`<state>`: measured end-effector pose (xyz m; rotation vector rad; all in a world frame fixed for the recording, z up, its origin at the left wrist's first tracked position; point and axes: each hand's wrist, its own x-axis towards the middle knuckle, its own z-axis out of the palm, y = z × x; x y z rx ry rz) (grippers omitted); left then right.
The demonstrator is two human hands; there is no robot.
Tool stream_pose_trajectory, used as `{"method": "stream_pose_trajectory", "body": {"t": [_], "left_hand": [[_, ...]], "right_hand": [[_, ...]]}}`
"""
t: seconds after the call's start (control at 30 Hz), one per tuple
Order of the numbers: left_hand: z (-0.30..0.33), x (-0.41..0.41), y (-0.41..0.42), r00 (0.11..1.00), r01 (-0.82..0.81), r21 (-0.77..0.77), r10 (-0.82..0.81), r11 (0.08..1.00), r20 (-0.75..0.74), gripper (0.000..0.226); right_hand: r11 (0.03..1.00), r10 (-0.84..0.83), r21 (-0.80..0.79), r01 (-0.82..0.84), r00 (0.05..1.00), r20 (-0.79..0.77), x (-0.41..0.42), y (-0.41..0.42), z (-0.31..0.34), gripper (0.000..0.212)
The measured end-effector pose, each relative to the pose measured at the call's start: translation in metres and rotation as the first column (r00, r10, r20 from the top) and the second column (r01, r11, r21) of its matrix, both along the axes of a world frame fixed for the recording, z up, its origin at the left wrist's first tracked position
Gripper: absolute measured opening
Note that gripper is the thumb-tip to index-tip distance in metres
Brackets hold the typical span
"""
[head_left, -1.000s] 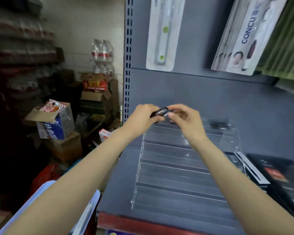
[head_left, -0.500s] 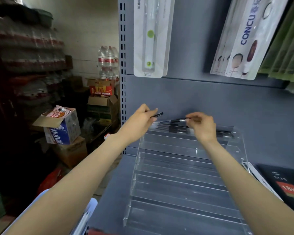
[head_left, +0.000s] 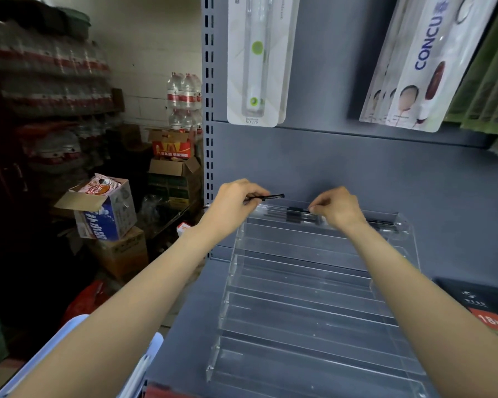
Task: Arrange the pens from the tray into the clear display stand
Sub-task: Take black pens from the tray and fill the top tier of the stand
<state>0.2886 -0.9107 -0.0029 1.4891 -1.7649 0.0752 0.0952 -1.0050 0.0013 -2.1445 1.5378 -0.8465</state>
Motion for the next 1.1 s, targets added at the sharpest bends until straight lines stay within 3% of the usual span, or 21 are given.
{"method": "stream_pose_trajectory", "body": {"t": [0.1, 0.2, 0.3, 0.37, 0.5, 0.6, 0.73, 0.9, 1.0, 1.1], "left_hand": [[0.001, -0.003, 0.0, 0.999, 0.018, 0.017, -0.017, 1.0, -0.037, 0.021], [0.003, -0.006, 0.001, 0.996, 0.041, 0.017, -0.04, 0.999, -0.079, 0.016], [0.005, -0.012, 0.0, 0.992, 0.077, 0.008, -0.076, 0.997, -0.097, 0.014], [0.007, -0.017, 0.001, 0.991, 0.103, 0.0, -0.102, 0.995, -0.083, 0.013], [0.004, -0.015, 0.002, 0.998, -0.06, -0.081, 0.061, 0.995, 0.004, 0.028], [-0.005, -0.003, 0.003, 0.974, -0.21, 0.043, 0.212, 0.977, -0.075, 0.051], [-0.017, 0.007, 0.003, 0.951, -0.178, 0.337, 0.25, 0.925, -0.182, 0.056], [-0.024, 0.007, 0.007, 0.927, -0.089, 0.346, 0.205, 0.934, -0.314, 0.041], [-0.025, 0.007, 0.006, 0.92, -0.077, 0.345, 0.2, 0.935, -0.336, 0.042], [-0.026, 0.007, 0.007, 0.91, -0.072, 0.344, 0.203, 0.936, -0.362, 0.043]], "right_hand": [[0.999, 0.027, -0.027, -0.027, 1.0, -0.004, 0.001, 0.004, 0.001, 0.01], [0.986, 0.099, -0.153, -0.073, 0.98, 0.172, 0.002, 0.018, -0.002, 0.011], [0.955, 0.296, -0.097, -0.281, 0.868, 0.398, 0.007, 0.036, -0.002, 0.01], [0.926, 0.362, -0.08, -0.37, 0.807, 0.466, 0.009, 0.038, -0.003, 0.01], [0.973, 0.232, -0.117, -0.201, 0.804, 0.547, 0.0, 0.026, -0.006, 0.01], [0.989, 0.138, -0.115, -0.092, 0.848, 0.512, -0.016, 0.016, -0.011, 0.008], [0.984, 0.099, -0.171, -0.045, 0.941, 0.323, -0.02, 0.017, -0.014, 0.008], [0.984, 0.081, -0.169, -0.051, 0.981, 0.176, -0.012, 0.021, -0.011, 0.016], [0.986, 0.045, -0.166, -0.016, 0.983, 0.178, -0.007, 0.017, -0.009, 0.02], [0.987, 0.04, -0.159, -0.022, 0.993, 0.112, -0.002, 0.012, -0.008, 0.01]]}}
